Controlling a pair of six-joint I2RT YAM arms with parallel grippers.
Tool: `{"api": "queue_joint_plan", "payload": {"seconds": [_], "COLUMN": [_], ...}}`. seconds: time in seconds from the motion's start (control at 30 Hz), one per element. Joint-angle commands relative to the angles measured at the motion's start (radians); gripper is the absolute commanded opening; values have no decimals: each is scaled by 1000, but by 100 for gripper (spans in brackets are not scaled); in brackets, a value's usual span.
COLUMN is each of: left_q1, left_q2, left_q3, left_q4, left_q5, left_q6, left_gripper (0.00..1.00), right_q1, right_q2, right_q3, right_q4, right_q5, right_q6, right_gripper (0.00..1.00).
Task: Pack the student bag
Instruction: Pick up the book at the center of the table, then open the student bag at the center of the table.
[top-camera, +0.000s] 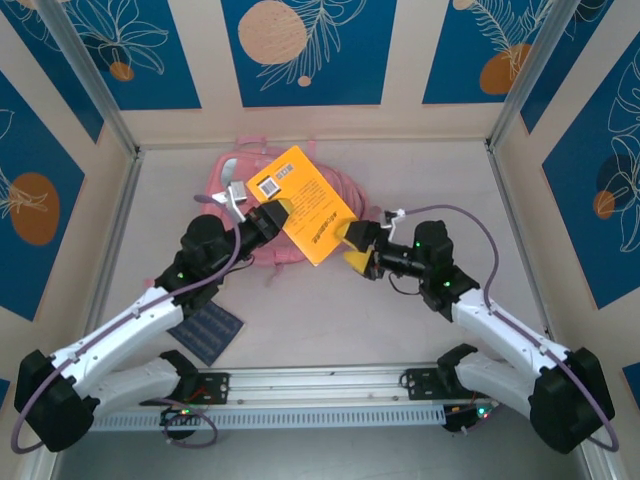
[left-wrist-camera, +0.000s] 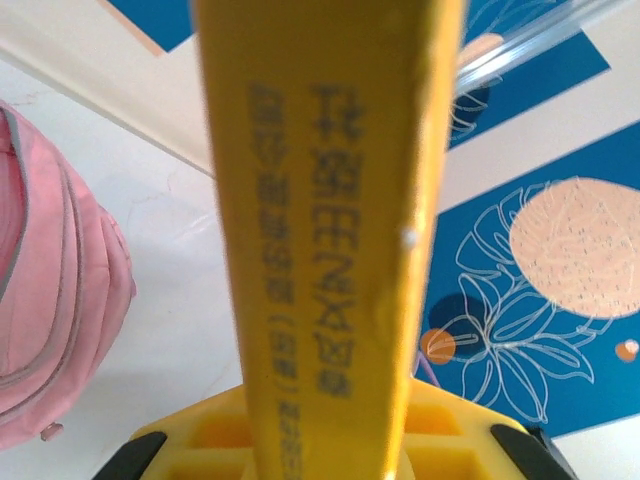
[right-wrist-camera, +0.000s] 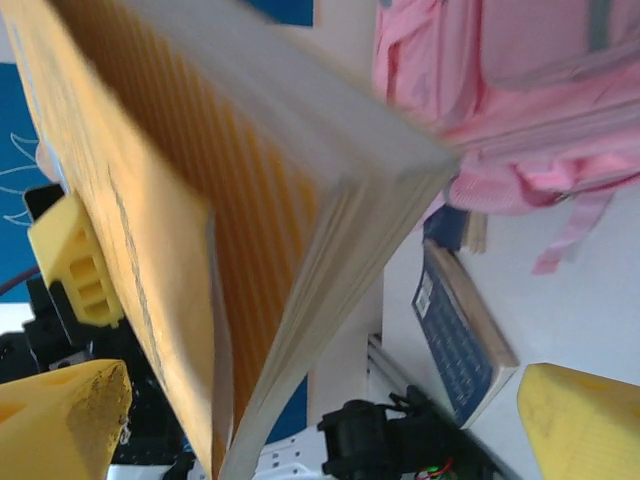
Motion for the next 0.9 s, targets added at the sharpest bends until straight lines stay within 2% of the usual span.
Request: {"api": "queue_joint_plan", "payload": {"seconds": [0.0,0.13,0.27,0.4,0.53,0.87], "left_q1": [8,8,9,8,7,0], "left_q2": [6,13,15,10,15,23], "left_q3": [2,-5,-29,-56,-75,-105], "left_q4": [148,169,188,183,184,183], "left_q5": [-45,-57,-73,-93,-92,-102], "left_q6": [-64,-100,-151,-192,-223,-261], "left_gripper": [0,0,0,0,0,0], "right_q1": [68,116,131,106,65,33], "right_q2": [28,93,98,74,93,154], "right_q3": [0,-19,-64,-70,-24,8], "right_q4": [200,370,447,468,473,532], "right_q5": [58,119,269,377,362,348], "right_q6": [84,149,171,147,136,148], "right_gripper": [99,100,90,75,64,48]}}
